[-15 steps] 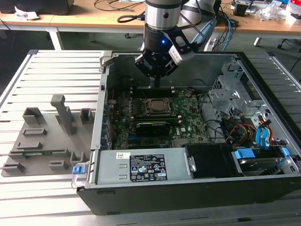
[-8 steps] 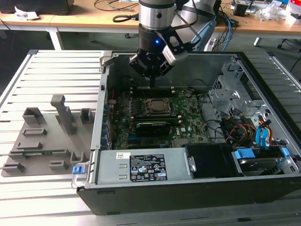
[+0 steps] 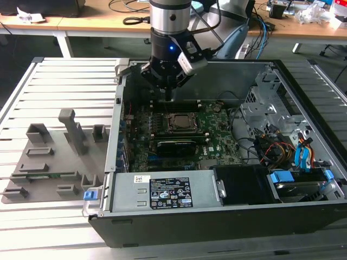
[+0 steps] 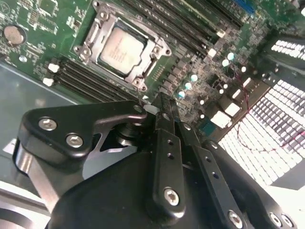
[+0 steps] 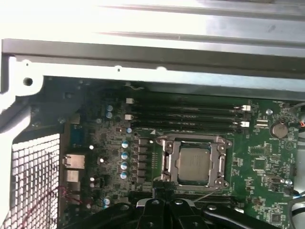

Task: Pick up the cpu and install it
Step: 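Install the first cpu locking lever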

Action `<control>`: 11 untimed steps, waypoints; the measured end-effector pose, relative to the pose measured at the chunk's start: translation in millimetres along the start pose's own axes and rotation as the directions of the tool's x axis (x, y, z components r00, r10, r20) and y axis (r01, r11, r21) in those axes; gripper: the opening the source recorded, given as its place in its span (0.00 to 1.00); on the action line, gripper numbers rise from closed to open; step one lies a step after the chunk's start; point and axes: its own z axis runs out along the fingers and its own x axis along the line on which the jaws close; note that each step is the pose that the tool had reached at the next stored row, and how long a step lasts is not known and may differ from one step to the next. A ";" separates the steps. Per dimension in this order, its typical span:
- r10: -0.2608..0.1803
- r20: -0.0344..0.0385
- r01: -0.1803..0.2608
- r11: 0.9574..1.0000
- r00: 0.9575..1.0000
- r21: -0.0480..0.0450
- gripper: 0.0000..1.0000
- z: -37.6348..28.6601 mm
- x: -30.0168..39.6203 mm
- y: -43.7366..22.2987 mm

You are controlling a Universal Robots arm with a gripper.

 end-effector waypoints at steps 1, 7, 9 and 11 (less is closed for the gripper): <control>0.000 0.000 0.000 1.000 1.000 0.000 0.11 0.3 5.9 4.2; 0.000 0.000 0.000 1.000 1.000 0.000 0.11 14.7 18.8 23.3; 0.000 0.000 0.000 1.000 1.000 0.000 0.11 19.5 19.1 30.0; 0.000 0.000 0.000 1.000 1.000 0.000 0.11 25.4 19.2 35.1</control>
